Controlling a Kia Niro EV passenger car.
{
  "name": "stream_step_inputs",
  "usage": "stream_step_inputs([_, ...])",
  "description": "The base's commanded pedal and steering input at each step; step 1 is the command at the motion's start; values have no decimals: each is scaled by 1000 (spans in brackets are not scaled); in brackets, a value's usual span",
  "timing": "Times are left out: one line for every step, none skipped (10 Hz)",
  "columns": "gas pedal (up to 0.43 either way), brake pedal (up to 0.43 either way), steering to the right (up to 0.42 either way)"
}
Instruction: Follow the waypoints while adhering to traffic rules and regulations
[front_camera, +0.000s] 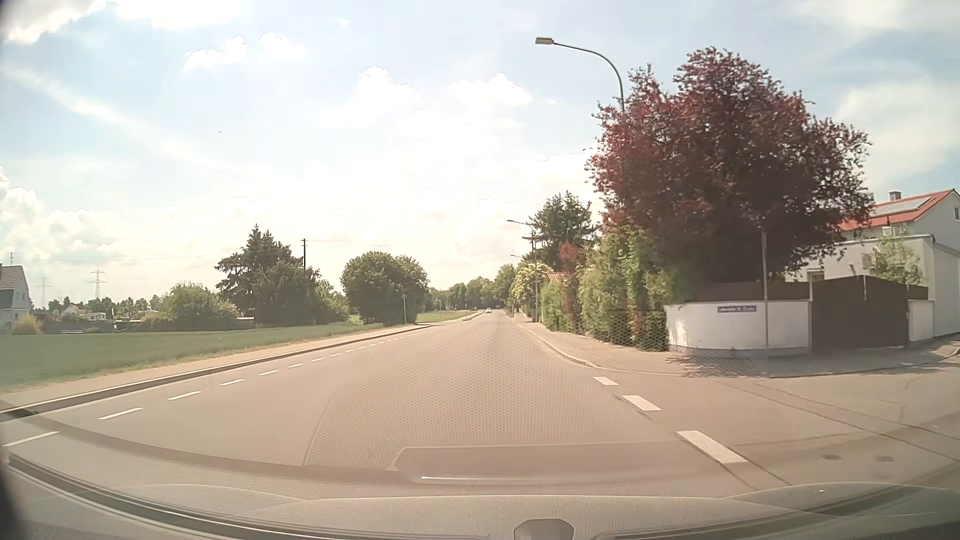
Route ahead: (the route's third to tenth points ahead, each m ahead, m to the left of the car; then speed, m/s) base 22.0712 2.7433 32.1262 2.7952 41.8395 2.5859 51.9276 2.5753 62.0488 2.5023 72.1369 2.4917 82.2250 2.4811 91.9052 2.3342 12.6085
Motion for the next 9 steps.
stream_step_inputs([177, 0, -3])
stream_step_inputs([177, 0, -4])
stream_step_inputs([177, 0, -4])
stream_step_inputs([177, 0, -5])
stream_step_inputs([177, 0, -5])
stream_step_inputs([177, 0, -5])
stream_step_inputs([177, 0, -6])
stream_step_inputs([177, 0, -5])
stream_step_inputs([177, 0, -5])
